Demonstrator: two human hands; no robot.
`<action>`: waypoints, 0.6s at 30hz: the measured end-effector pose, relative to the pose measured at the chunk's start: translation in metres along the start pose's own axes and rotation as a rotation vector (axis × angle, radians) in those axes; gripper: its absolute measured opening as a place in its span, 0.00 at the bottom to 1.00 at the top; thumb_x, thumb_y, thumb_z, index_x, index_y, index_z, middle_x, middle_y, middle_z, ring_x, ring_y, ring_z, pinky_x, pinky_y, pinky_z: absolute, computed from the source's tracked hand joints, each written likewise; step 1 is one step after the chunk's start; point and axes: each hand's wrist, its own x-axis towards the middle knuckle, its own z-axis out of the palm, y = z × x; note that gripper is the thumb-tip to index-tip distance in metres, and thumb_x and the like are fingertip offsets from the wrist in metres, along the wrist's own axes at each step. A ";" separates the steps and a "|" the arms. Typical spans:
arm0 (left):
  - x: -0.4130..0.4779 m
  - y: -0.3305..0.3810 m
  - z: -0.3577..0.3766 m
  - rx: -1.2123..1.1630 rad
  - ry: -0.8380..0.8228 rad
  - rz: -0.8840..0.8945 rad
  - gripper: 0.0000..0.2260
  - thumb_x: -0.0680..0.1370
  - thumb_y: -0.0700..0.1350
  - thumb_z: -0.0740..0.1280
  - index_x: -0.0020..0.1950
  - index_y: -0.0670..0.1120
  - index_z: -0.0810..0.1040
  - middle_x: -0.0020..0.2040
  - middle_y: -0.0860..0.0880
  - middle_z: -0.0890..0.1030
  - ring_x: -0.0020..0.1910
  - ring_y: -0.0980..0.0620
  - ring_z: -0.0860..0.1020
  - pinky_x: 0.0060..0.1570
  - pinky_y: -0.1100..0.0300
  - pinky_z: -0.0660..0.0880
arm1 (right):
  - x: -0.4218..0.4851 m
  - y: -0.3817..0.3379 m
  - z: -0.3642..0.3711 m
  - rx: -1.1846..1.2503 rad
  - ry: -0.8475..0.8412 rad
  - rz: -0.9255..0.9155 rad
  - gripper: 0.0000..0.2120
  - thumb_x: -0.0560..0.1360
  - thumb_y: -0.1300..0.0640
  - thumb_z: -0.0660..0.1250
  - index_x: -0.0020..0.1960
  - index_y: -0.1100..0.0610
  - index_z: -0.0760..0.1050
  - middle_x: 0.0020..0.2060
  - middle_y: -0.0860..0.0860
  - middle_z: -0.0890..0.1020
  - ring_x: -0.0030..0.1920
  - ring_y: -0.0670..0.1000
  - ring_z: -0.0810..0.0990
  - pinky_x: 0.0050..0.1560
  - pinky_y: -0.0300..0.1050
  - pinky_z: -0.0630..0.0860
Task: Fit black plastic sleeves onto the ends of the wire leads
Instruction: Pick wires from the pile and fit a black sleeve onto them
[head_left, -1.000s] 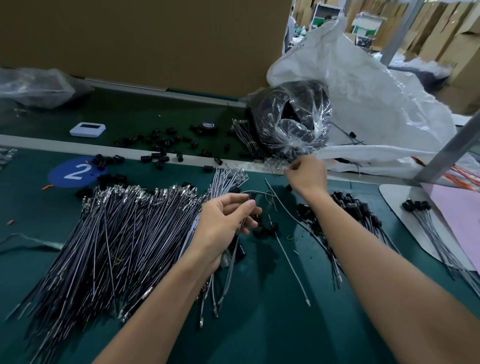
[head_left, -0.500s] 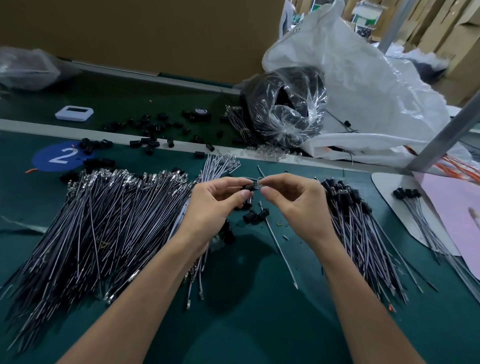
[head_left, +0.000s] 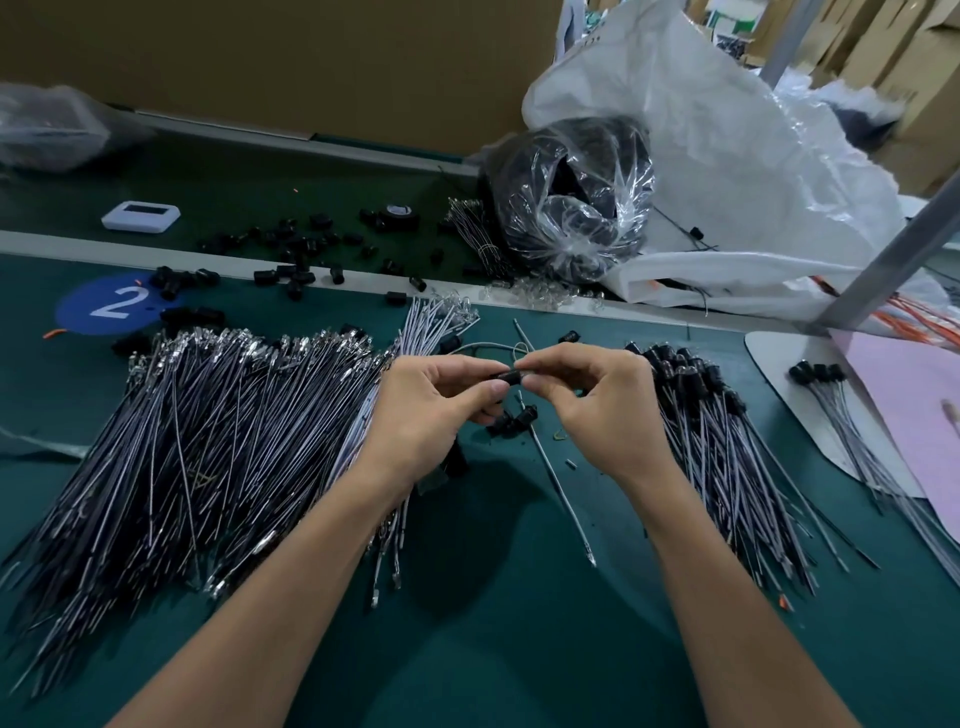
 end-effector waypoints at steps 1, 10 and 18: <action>0.000 0.000 0.001 -0.001 -0.012 0.003 0.08 0.73 0.33 0.72 0.49 0.43 0.84 0.36 0.45 0.85 0.32 0.53 0.82 0.35 0.65 0.78 | 0.000 0.000 -0.001 0.001 -0.006 0.001 0.07 0.69 0.68 0.74 0.45 0.58 0.85 0.38 0.46 0.85 0.40 0.44 0.83 0.44 0.36 0.78; -0.003 0.005 0.000 -0.011 -0.089 0.017 0.07 0.74 0.32 0.70 0.50 0.39 0.83 0.34 0.45 0.84 0.32 0.50 0.83 0.35 0.62 0.81 | 0.001 0.003 -0.010 0.057 -0.066 0.025 0.09 0.69 0.69 0.74 0.46 0.58 0.85 0.38 0.49 0.86 0.40 0.45 0.83 0.46 0.44 0.81; -0.005 0.005 0.000 -0.025 -0.110 0.029 0.09 0.74 0.31 0.70 0.52 0.41 0.82 0.34 0.46 0.84 0.32 0.50 0.83 0.35 0.63 0.80 | -0.001 0.005 -0.010 0.229 -0.097 0.106 0.13 0.68 0.71 0.74 0.46 0.55 0.84 0.34 0.50 0.84 0.34 0.45 0.79 0.40 0.38 0.77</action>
